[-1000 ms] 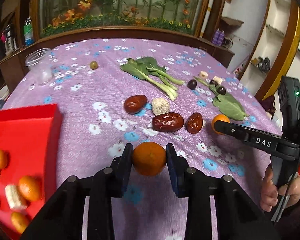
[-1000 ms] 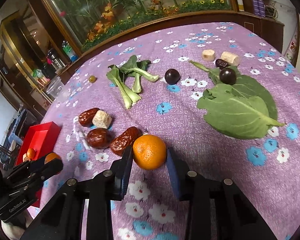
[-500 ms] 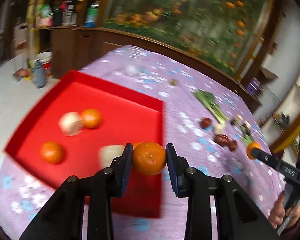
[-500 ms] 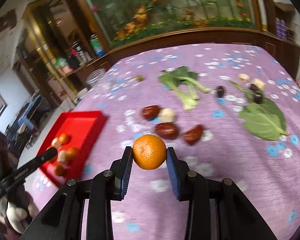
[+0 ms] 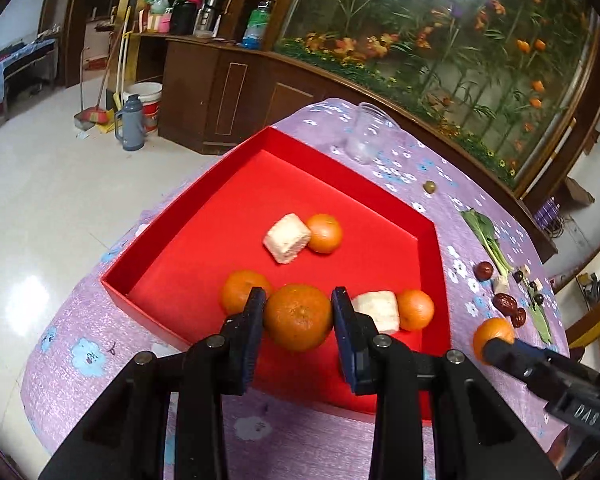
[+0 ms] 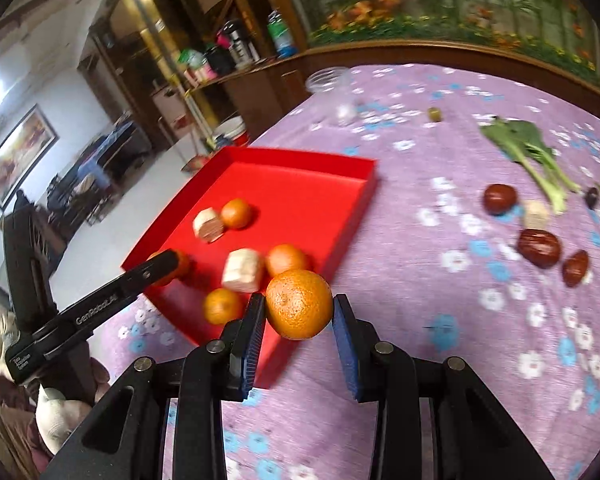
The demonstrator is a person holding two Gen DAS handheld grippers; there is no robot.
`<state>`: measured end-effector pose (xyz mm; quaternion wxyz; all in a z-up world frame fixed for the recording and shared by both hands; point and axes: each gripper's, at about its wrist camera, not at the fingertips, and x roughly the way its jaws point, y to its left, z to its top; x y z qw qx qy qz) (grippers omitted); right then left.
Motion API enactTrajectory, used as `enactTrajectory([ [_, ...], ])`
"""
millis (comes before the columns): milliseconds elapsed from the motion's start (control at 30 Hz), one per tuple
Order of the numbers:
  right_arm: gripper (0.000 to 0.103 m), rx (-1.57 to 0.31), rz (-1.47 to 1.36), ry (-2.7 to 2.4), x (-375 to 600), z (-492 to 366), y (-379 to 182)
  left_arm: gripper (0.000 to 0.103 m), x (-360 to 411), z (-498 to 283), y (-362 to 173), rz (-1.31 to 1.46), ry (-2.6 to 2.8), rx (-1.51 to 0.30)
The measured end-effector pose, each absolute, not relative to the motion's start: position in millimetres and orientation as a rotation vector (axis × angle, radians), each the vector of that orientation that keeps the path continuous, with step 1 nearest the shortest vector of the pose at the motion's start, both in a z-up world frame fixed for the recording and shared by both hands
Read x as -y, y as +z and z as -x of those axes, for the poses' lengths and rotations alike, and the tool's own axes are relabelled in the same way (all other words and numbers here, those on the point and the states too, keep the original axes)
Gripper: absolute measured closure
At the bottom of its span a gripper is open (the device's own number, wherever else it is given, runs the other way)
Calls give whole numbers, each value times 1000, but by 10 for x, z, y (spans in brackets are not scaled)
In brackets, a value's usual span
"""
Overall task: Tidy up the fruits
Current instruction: 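Carry the orange with the left tool into the red tray and release, then withdraw the left tool from the tray toward the red dates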
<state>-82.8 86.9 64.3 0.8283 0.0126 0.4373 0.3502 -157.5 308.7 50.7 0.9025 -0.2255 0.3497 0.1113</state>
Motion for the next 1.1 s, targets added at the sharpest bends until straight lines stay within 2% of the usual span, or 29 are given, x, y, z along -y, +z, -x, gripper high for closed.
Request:
enactTrajectory([
  [167, 65, -958, 10, 770, -1175, 875, 558, 69, -3184, 1584, 491, 504, 224, -709],
  [267, 65, -974, 24, 782, -1284, 890, 496, 59, -3235, 1611, 497, 524, 223, -696],
  [633, 63, -998, 47, 771, -1440, 942, 393, 42, -3270, 1716, 584, 567, 199, -660],
  [700, 59, -983, 56, 763, -1441, 967, 419, 33, -3270, 1745, 616, 569, 196, -647],
  [767, 55, -964, 63, 755, -1425, 988, 461, 29, -3265, 1765, 649, 568, 193, -634],
  [833, 55, -944, 61, 748, -1394, 1018, 514, 28, -3244, 1778, 689, 565, 191, -628],
  [933, 55, -924, 47, 745, -1308, 1058, 577, 21, -3181, 1814, 765, 557, 198, -620],
  [1033, 54, -899, 32, 722, -1169, 1088, 636, 21, -3051, 1868, 879, 531, 158, -577],
  [1067, 50, -880, 26, 705, -1096, 1098, 664, 21, -3003, 1872, 913, 520, 149, -571],
  [1100, 40, -864, 18, 692, -1041, 1103, 679, 21, -2952, 1869, 942, 509, 138, -568],
])
